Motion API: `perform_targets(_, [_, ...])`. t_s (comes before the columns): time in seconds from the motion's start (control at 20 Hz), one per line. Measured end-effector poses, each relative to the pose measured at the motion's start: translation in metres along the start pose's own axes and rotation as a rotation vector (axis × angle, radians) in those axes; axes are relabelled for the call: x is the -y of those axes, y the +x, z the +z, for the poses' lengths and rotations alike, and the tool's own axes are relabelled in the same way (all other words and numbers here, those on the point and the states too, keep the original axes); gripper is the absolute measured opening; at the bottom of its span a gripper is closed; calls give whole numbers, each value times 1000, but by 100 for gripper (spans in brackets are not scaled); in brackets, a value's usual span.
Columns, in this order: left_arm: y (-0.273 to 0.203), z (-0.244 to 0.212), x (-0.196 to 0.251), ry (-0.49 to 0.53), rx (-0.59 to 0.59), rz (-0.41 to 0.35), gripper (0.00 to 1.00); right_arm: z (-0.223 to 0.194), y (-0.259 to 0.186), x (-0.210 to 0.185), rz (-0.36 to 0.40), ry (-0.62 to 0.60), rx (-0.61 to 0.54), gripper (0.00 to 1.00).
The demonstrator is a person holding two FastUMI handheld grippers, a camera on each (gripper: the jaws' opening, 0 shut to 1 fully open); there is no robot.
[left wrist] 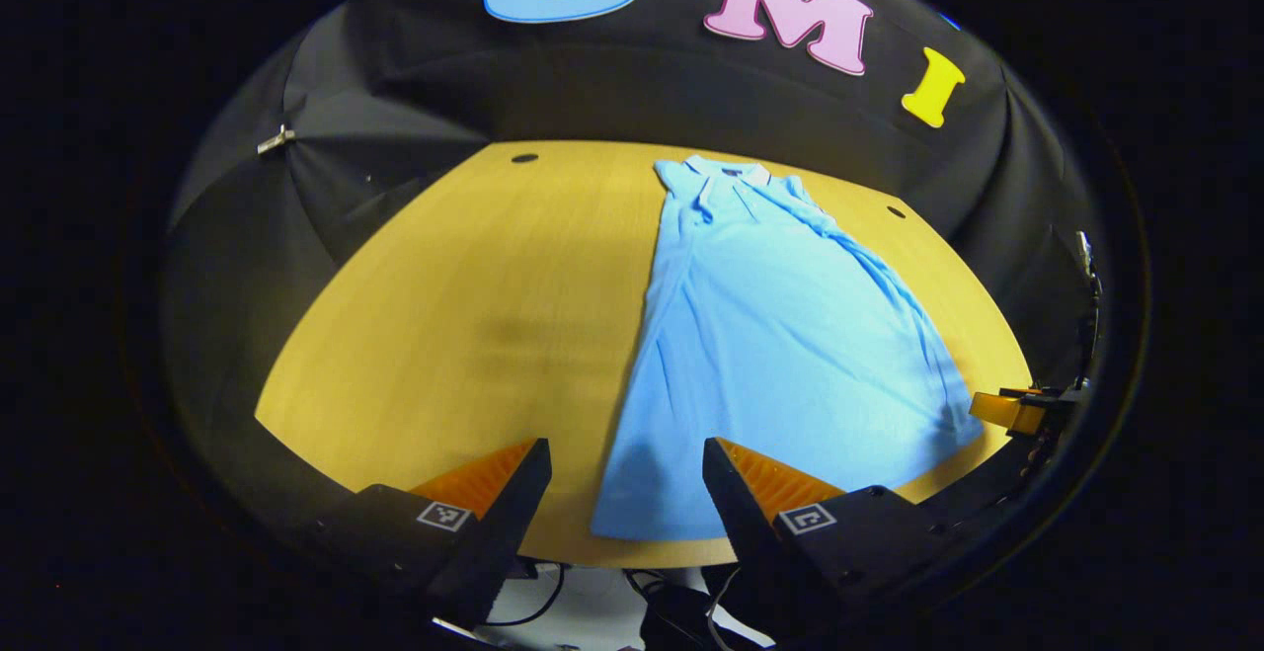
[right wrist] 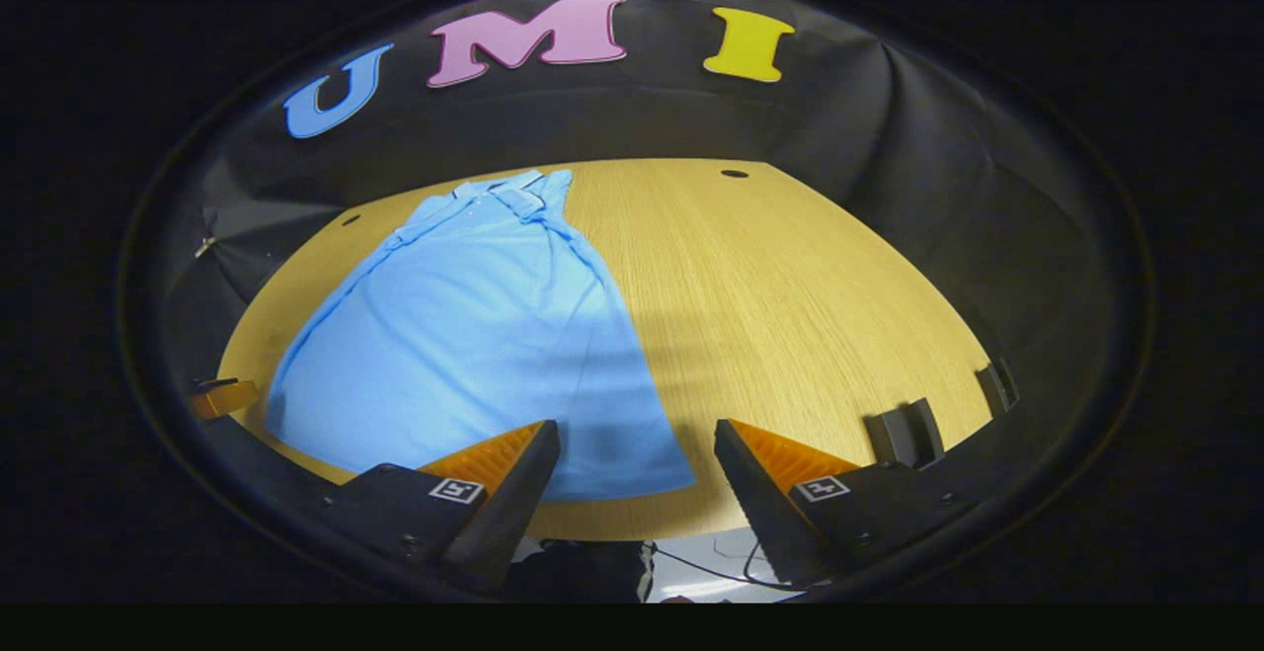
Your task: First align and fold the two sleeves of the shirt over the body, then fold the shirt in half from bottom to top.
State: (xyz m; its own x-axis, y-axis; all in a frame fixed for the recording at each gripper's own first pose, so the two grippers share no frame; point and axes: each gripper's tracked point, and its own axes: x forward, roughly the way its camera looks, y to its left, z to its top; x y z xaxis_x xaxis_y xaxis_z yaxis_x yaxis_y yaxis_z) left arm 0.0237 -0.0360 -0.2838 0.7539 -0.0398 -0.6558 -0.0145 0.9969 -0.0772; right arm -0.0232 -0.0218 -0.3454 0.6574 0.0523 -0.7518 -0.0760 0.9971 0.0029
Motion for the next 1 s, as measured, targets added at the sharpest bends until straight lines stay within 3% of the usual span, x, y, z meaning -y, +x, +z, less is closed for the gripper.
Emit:
perform_targets(0.25, [15,-32,-5,43,-84,65,97,-16,9,2,-23,33,-28,98])
perform_targets(0.4, [12,-35,-5,56,-88,62,99,-14,15,2,-15,23,-29,99])
perform_targets(0.45, [14,-34,-2,59,-94,53,99,-12,14,1,-13,16,-23,94])
perform_targets(0.5, [14,-36,1,66,-100,50,95,-15,16,-1,-5,15,-32,99])
perform_targets(0.55, [15,-35,5,67,-107,42,92,-12,18,-4,-1,12,-25,95])
perform_targets(0.65, [16,-34,14,85,-106,26,76,-11,18,-13,19,-9,-29,83])
perform_targets(0.7, [18,-33,20,98,-104,15,58,-12,17,-17,25,-17,-31,69])
perform_targets(0.75, [19,-33,26,109,-103,7,48,-12,19,-22,34,-21,-35,60])
perform_targets(0.8, [21,-33,31,118,-103,-9,38,-10,20,-27,44,-25,-30,45])
perform_targets(0.85, [23,-32,39,122,-102,-30,36,-10,21,-32,55,-32,-31,36])
perform_targets(0.9, [21,-31,45,112,-99,-52,29,-7,20,-36,63,-40,-22,14])
perform_targets(0.95, [22,-29,54,88,-95,-86,15,-7,20,-45,108,-51,-26,19])
perform_targets(1.0, [23,-29,63,48,-97,-126,9,-7,22,-53,149,-51,-31,19])
